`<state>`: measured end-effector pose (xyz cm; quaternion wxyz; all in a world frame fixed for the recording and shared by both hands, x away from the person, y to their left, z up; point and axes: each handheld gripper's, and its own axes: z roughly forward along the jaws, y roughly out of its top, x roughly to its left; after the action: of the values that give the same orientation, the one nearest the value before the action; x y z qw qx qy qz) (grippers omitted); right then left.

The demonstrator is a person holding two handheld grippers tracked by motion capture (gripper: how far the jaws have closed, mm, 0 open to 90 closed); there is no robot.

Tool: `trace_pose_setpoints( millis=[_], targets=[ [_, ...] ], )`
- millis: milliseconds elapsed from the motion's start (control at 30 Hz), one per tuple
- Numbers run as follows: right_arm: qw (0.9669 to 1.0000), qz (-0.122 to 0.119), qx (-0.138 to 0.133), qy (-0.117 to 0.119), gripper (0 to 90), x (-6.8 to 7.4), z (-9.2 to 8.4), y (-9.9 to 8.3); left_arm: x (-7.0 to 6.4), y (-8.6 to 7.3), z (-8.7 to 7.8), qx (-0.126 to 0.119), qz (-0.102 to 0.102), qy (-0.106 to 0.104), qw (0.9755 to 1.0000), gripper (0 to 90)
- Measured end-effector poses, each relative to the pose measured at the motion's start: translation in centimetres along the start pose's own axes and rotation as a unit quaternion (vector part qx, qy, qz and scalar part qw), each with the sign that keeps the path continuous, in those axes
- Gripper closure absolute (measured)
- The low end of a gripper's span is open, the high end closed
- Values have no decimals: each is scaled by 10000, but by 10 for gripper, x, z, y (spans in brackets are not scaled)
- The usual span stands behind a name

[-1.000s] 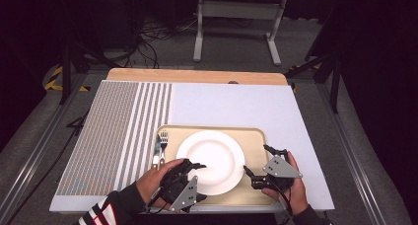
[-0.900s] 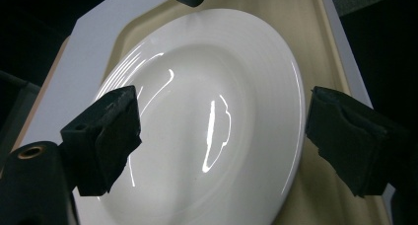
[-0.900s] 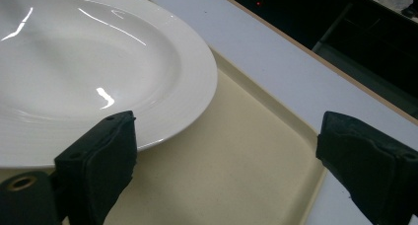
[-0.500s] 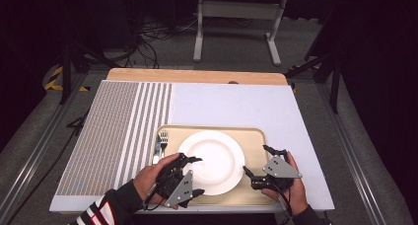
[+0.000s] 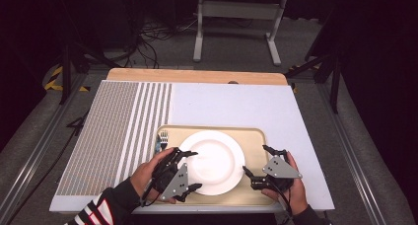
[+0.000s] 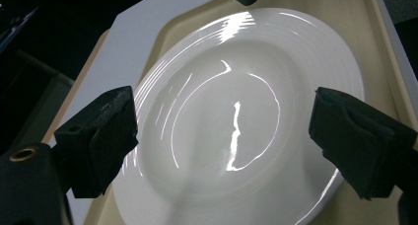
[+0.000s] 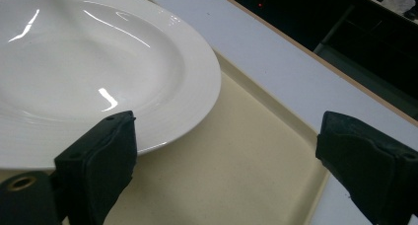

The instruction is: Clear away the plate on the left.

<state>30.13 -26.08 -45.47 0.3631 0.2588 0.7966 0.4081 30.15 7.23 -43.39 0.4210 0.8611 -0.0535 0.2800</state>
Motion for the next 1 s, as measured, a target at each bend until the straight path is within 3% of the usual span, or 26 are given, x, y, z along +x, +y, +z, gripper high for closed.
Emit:
trace_pose_setpoints(
  millis=[1000],
  targets=[
    [10000,-13,-72,-38,96,2,-3,3,17,-8,-18,-215,-340,337,9986,131]
  ],
)
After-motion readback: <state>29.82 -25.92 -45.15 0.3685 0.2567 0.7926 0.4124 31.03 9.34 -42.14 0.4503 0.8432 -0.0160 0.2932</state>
